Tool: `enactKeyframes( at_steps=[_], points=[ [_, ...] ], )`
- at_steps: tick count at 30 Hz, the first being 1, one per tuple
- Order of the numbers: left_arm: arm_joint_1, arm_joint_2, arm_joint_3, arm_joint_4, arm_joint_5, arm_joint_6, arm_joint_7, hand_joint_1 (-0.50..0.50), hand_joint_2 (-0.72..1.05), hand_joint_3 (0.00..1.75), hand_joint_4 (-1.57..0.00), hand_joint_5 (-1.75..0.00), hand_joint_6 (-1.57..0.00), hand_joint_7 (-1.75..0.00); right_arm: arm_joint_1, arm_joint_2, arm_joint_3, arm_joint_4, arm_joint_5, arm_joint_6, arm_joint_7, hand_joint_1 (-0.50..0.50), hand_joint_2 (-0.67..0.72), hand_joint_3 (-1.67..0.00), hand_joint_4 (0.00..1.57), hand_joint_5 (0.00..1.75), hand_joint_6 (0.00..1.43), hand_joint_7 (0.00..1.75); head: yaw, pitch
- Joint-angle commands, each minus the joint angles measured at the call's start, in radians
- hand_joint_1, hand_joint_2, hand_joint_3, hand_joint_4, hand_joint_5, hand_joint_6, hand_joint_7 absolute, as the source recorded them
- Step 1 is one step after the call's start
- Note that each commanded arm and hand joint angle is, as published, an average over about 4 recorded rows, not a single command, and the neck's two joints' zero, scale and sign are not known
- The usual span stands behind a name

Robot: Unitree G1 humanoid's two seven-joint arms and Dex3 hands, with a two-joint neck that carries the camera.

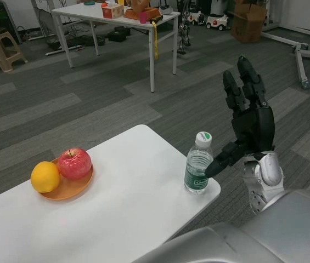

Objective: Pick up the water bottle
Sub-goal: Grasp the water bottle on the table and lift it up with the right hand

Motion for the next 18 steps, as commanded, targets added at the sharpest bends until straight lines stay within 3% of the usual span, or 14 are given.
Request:
enactKeyframes(
  at_steps=[1,9,13,18],
  points=[
    [-0.017,0.011,0.003,0.015,-0.001,0.001,-0.006,-0.5,-0.19,0.04,0.0,-0.1,0.0,-0.02,0.047,-0.047,-0.008,0.01,0.003,0.018,0.013,-0.5,0.72,0.0,0.0,0.0,0.0,0.17,0.0,-0.005],
    [-0.028,0.011,0.0,0.032,-0.001,0.001,-0.006,-0.5,-0.19,0.09,0.0,-0.1,0.0,0.0,0.144,-0.096,-0.011,0.014,0.004,0.031,0.013,-0.5,0.68,0.0,0.0,0.0,0.0,0.21,-0.002,-0.018],
    [-0.031,0.011,0.001,0.038,-0.001,0.001,-0.004,-0.5,-0.19,0.09,0.0,-0.1,0.0,0.0,0.193,-0.124,-0.008,0.029,0.005,0.034,0.013,-0.5,0.66,0.0,0.0,0.0,0.0,0.14,-0.008,-0.022],
    [-0.034,0.011,0.0,0.043,-0.002,0.001,-0.005,-0.5,-0.19,0.04,0.0,-0.1,0.0,0.0,0.225,-0.13,-0.009,0.07,0.005,0.038,0.013,-0.5,0.66,0.0,0.0,0.0,0.0,0.21,-0.01,-0.019]
  ],
)
